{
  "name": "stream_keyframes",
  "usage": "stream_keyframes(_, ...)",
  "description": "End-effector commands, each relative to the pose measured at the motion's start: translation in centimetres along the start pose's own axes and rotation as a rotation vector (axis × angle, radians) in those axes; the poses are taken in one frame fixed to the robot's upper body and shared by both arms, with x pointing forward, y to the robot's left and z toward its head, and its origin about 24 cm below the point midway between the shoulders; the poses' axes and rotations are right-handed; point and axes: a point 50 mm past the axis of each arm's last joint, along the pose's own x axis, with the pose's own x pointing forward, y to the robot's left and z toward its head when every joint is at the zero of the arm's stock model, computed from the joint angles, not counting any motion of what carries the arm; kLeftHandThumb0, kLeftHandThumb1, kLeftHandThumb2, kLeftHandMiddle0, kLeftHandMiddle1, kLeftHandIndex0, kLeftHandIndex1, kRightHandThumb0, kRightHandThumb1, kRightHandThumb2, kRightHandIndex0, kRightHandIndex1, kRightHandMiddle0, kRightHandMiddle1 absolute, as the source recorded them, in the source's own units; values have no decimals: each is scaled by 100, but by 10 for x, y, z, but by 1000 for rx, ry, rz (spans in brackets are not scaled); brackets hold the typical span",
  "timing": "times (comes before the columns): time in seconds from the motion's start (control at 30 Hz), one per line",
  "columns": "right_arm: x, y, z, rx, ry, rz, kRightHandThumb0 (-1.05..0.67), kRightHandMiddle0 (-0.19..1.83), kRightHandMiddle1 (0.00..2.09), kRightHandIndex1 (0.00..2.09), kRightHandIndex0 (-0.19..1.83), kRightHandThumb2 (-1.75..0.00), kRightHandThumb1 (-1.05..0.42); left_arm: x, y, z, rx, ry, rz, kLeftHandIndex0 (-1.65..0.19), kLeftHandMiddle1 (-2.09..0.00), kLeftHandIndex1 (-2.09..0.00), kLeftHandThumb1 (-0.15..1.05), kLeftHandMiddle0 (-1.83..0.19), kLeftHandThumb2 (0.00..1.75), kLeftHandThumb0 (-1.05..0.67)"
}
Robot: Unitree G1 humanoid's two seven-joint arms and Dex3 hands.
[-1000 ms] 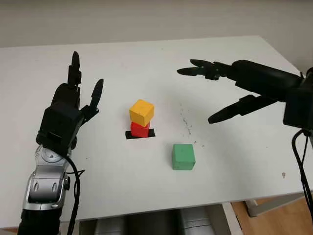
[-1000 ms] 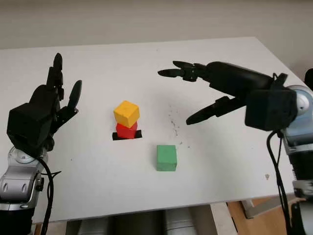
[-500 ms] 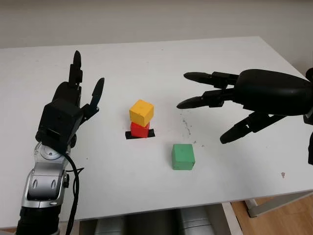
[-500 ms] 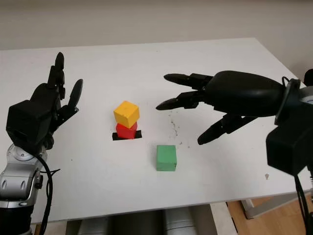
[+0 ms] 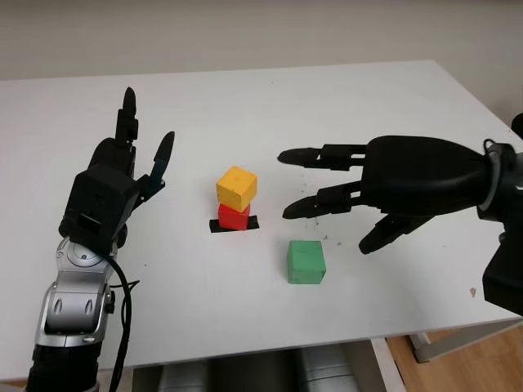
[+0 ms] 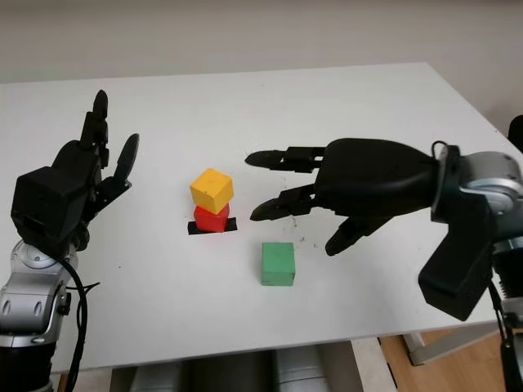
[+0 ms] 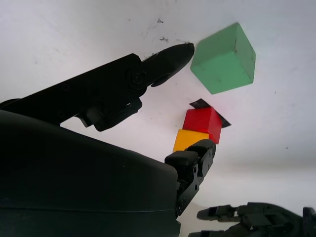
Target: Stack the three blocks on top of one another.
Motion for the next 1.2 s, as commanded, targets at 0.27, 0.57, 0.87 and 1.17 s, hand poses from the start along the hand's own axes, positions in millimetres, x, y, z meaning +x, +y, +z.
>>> stream_keyframes(0.27, 18, -1, -5, -59, -39, 29, -44, 43, 11, 5, 0, -6, -86, 0, 1, 7, -5, -27, 12, 19, 0, -5, 105, 19, 59, -78)
stream_keyframes(0.57, 24, 2, -5, -49, -48, 56, -45, 44, 11, 5, -1, -6, -88, -1, 1, 8, 4, -30, 31, 17, -3, -6, 105, 19, 59, -77)
stream_keyframes(0.87, 28, 10, -3, -51, -78, 56, -48, 49, 14, 6, 3, -5, -87, -3, 1, 8, 12, -33, 45, 16, -5, -6, 105, 18, 60, -78)
stream_keyframes(1.17, 31, 21, -1, -19, -106, 59, -49, 53, 17, 6, 2, -5, -89, -4, 1, 8, 15, -32, 43, 16, -5, -6, 105, 19, 60, -78)
